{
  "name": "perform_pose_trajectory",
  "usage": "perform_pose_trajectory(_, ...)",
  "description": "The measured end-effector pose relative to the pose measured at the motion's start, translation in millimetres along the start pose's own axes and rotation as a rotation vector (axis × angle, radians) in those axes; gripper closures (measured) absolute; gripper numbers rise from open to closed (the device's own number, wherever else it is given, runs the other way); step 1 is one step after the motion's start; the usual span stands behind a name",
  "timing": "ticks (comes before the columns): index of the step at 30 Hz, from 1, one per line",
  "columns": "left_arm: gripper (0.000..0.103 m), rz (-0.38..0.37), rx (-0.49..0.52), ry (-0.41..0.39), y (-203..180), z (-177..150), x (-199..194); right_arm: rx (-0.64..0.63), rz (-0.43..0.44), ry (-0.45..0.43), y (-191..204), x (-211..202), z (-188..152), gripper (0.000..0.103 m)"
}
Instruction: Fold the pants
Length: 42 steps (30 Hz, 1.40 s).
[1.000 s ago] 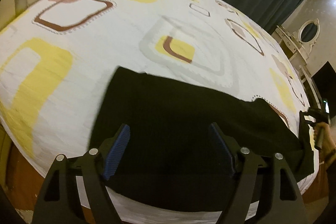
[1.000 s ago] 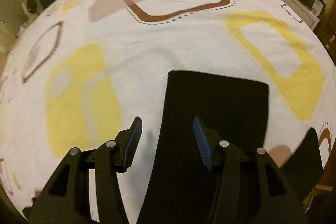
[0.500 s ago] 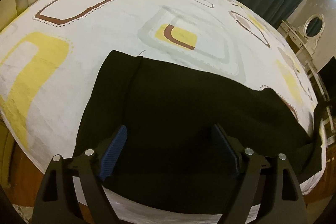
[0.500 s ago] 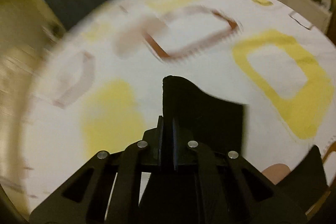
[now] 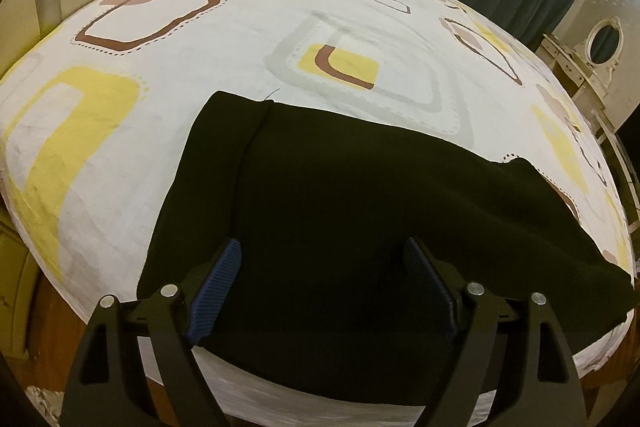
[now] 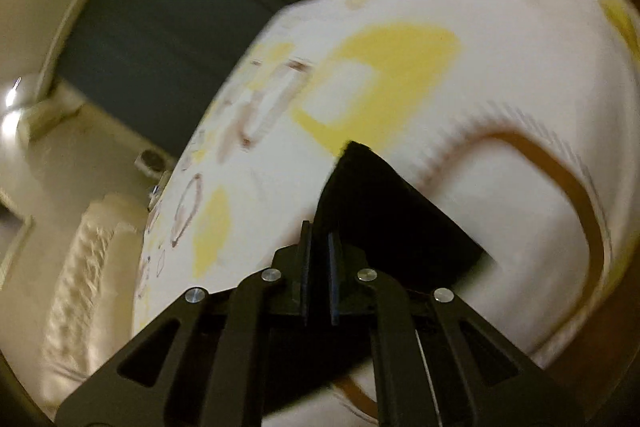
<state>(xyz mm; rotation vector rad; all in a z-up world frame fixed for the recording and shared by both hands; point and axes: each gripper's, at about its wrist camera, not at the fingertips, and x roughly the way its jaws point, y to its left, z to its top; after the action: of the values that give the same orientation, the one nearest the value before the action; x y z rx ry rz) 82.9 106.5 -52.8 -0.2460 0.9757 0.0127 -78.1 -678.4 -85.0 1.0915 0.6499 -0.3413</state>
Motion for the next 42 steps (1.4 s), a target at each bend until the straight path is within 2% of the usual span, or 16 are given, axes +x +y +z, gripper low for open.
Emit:
perform_pose_trajectory(3, 0.020, 0.011, 0.002, -0.002, -1, -1, 0, 0.066, 0.028, 0.018, -20, 5, -12, 0.095)
perform_pose_trajectory(7, 0.020, 0.020, 0.001, 0.000, -2, -2, -1, 0.175, 0.083, 0.012, -37, 7, -15, 0.071)
perform_pose_trajectory(8, 0.020, 0.022, 0.000, -0.001, -2, -2, -1, 0.184, 0.090, 0.025, -38, 11, -15, 0.071)
perform_pose_trajectory(9, 0.020, 0.024, 0.001, -0.002, -3, -2, -1, 0.181, 0.093, 0.040, -36, 13, -15, 0.071)
perform_pose_trajectory(10, 0.020, 0.026, 0.003, -0.002, -3, -2, -1, 0.168, 0.090, 0.053, -30, 16, -10, 0.079)
perform_pose_trajectory(11, 0.020, 0.029, 0.004, -0.002, -4, -2, -1, 0.127, 0.077, 0.055, -24, 16, -10, 0.097)
perform_pose_trajectory(16, 0.020, 0.028, 0.004, -0.002, -4, -3, -1, 0.040, -0.061, 0.022, -29, 11, -11, 0.097)
perform_pose_trajectory(19, 0.019, 0.031, 0.018, -0.005, -4, -4, 0, 0.033, -0.026, 0.044, -38, 7, -11, 0.096)
perform_pose_trajectory(21, 0.019, 0.031, 0.022, -0.007, -4, -4, 0, 0.002, -0.066, 0.011, -33, -7, -5, 0.087)
perform_pose_trajectory(25, 0.019, 0.030, 0.027, -0.010, -4, -4, 0, -0.078, -0.039, -0.011, -19, -22, 24, 0.049)
perform_pose_trajectory(33, 0.019, 0.041, 0.045, -0.016, -6, -7, -1, -0.245, -0.072, 0.206, -5, 52, 69, 0.048)
perform_pose_trajectory(37, 0.019, 0.047, 0.047, -0.019, -7, -7, -1, -0.294, -0.077, 0.266, 3, 80, 68, 0.028)
perform_pose_trajectory(38, 0.019, 0.048, 0.046, -0.019, -7, -7, 0, -0.328, -0.099, 0.287, 10, 84, 65, 0.036)
perform_pose_trajectory(39, 0.019, 0.051, 0.046, -0.021, -7, -7, 0, -0.360, -0.102, 0.331, 17, 89, 60, 0.055)
perform_pose_trajectory(40, 0.019, 0.055, 0.048, -0.022, -8, -8, 0, -0.375, -0.097, 0.374, 22, 95, 56, 0.089)
perform_pose_trajectory(42, 0.018, 0.058, 0.051, -0.024, -8, -8, 0, -0.490, -0.136, 0.380, 46, 95, 46, 0.089)
